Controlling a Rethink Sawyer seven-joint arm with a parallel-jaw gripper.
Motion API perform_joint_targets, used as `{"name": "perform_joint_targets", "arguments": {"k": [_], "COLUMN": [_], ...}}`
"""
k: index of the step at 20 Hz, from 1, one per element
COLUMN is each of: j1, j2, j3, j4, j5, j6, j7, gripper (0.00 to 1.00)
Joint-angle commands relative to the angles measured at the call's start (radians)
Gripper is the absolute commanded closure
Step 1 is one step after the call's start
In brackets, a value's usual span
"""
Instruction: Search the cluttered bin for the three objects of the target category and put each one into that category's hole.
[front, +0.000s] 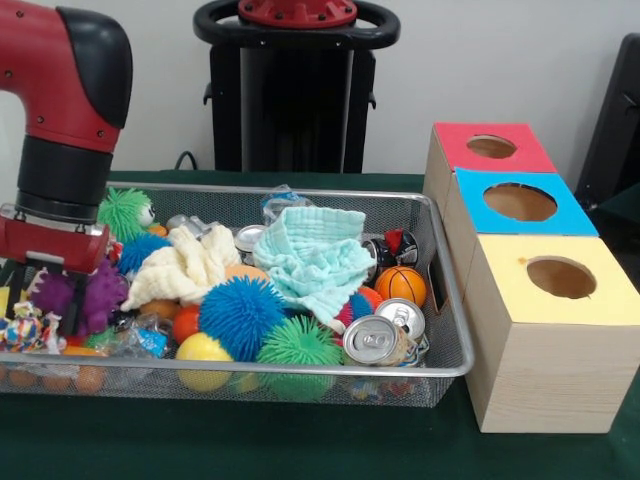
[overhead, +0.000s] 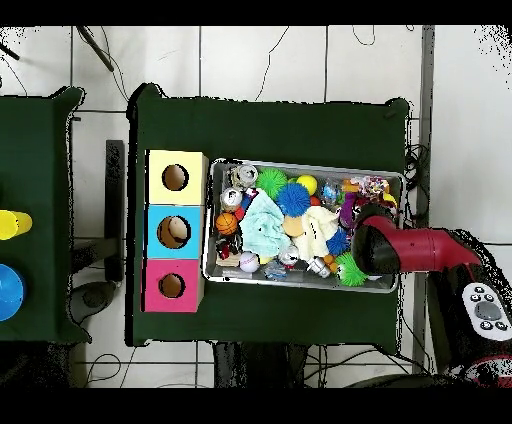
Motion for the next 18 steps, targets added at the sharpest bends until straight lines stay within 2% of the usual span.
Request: {"name": "perform_joint_targets", "arguments": {"k": [1,3,4,13,18], "j1": [-0.057,-0.066,-0.067,-0.023,0.015], "j2": [0.108,0.112,0.112,0.103,0.088], "j3": [0.131,0.144,0.148,0.101,0.056], "j4": [0.007,0.003,0.001,-0.010,-0.012], "j5": [0.005,-0.001,-0.009,-0.067,-0.071], "j6": [0.052,0.059,0.059,-0.016,-0.046], "j7": [-0.020,-0.032,-0.032,-0.015,0.014], "gripper": [0.00,0.00,1.00,1.00,1.00]}}
